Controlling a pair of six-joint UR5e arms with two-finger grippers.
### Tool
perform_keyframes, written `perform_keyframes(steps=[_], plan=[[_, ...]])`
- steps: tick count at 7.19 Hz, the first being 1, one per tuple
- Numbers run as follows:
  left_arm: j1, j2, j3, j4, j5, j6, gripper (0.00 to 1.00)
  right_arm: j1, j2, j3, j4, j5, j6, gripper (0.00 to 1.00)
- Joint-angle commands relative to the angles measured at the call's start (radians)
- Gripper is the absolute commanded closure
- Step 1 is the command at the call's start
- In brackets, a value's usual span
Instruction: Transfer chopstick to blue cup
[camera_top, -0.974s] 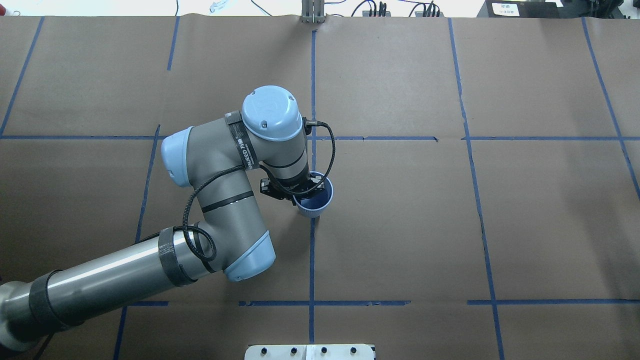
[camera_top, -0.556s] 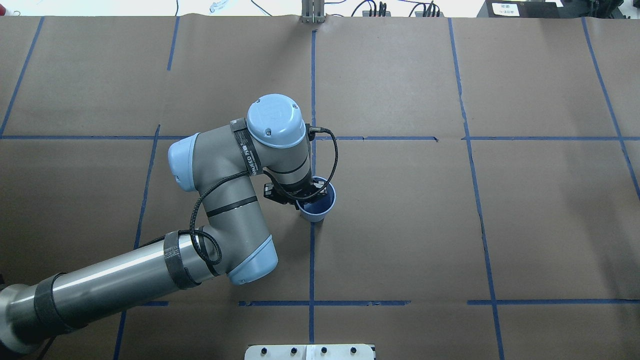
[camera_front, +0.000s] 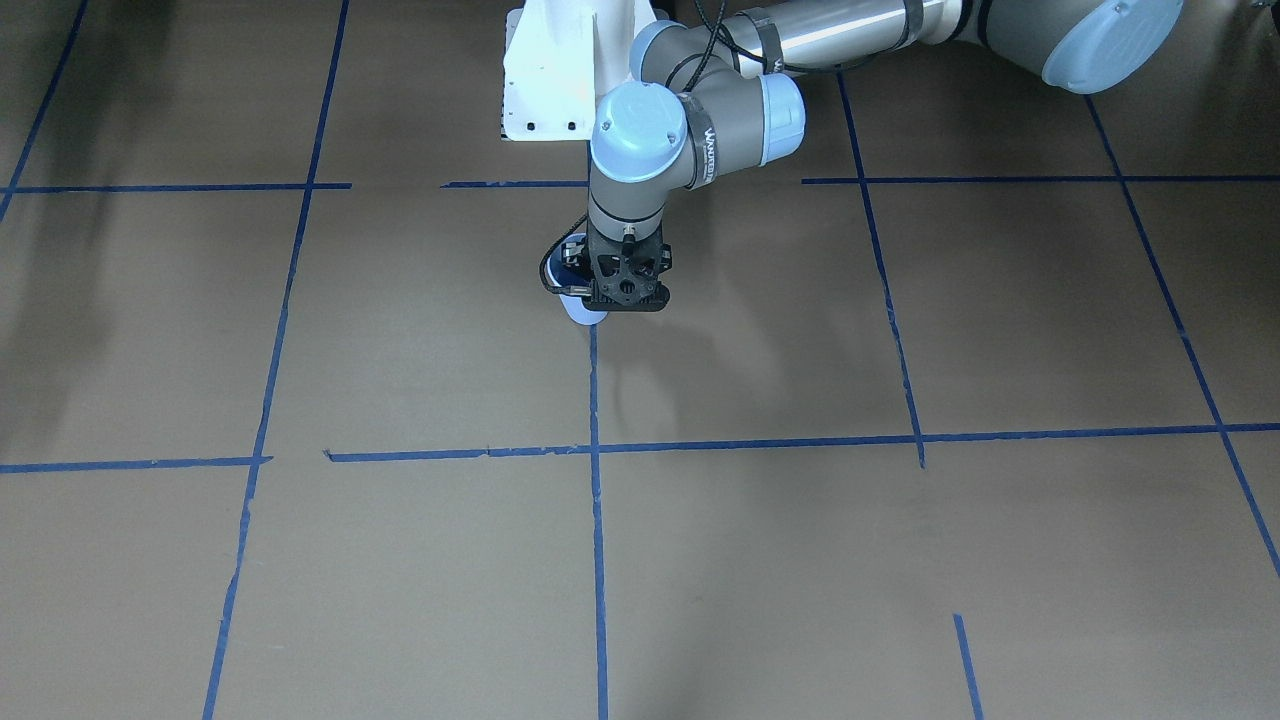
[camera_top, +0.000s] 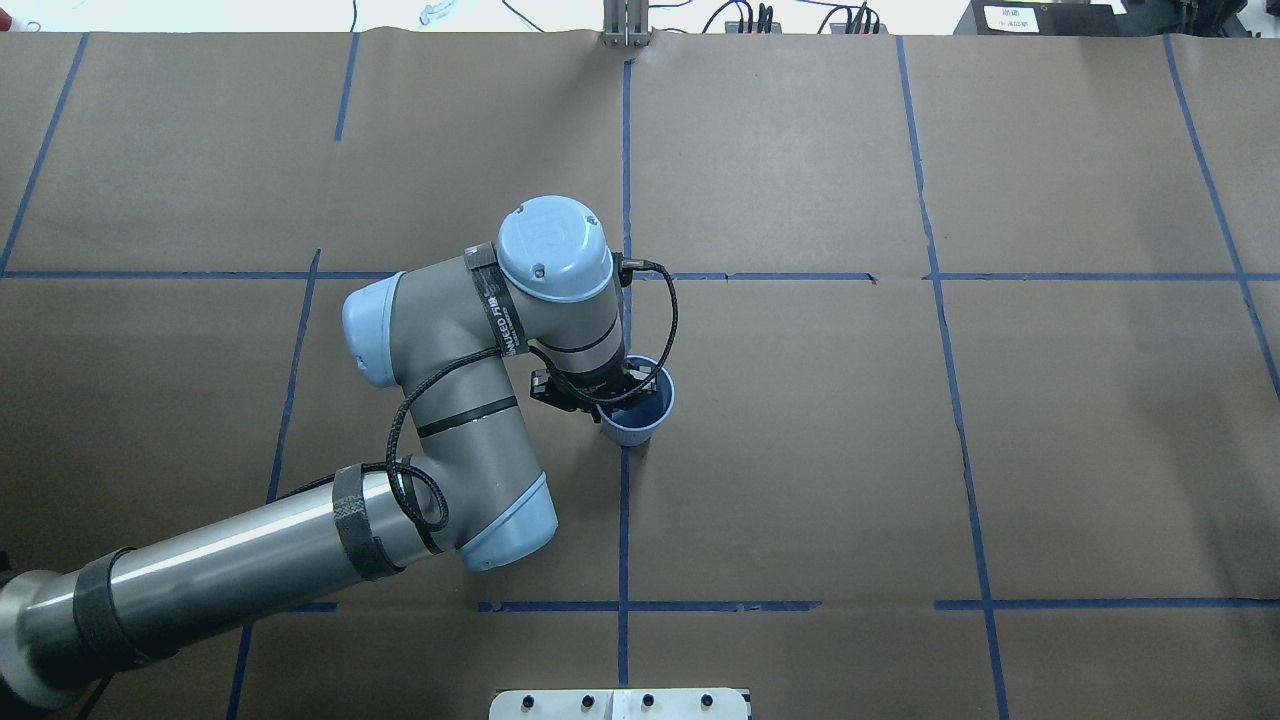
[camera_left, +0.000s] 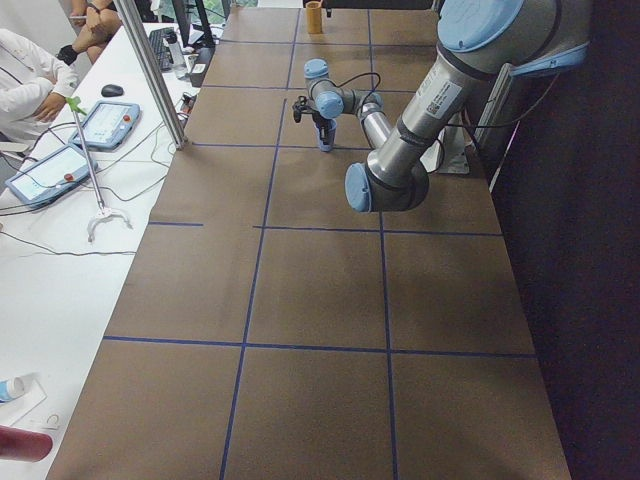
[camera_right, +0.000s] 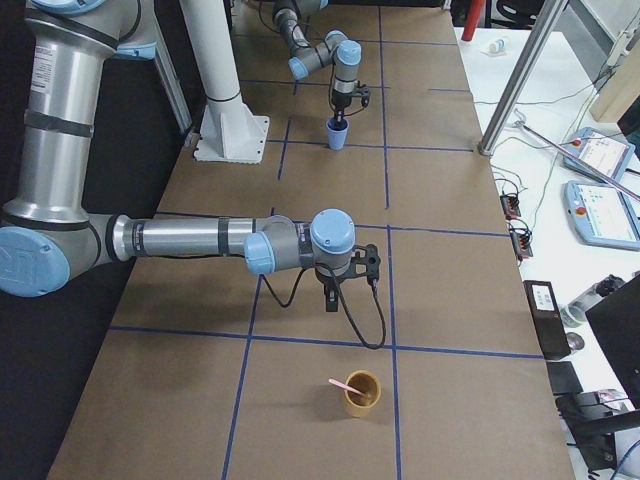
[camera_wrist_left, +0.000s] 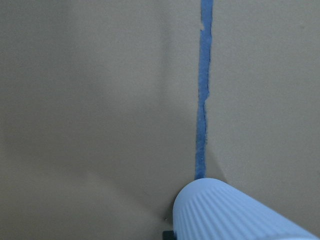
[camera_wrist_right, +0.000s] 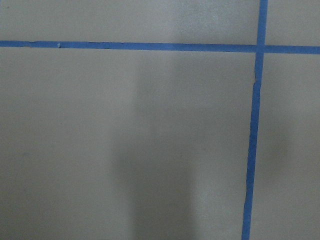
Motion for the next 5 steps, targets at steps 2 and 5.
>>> perform_keyframes(steps=[2, 5], plan=[[-0.001, 0.001, -0.012, 0.003, 0.001, -0.002, 0.00, -0.002, 0.000, 0.000, 0.000, 0.002, 0.002, 0.00], [-0.044, 0.080, -0.300, 0.189, 0.010, 0.007, 0.00, -0.002, 0.005, 0.000, 0.003, 0.025, 0.002, 0.00]])
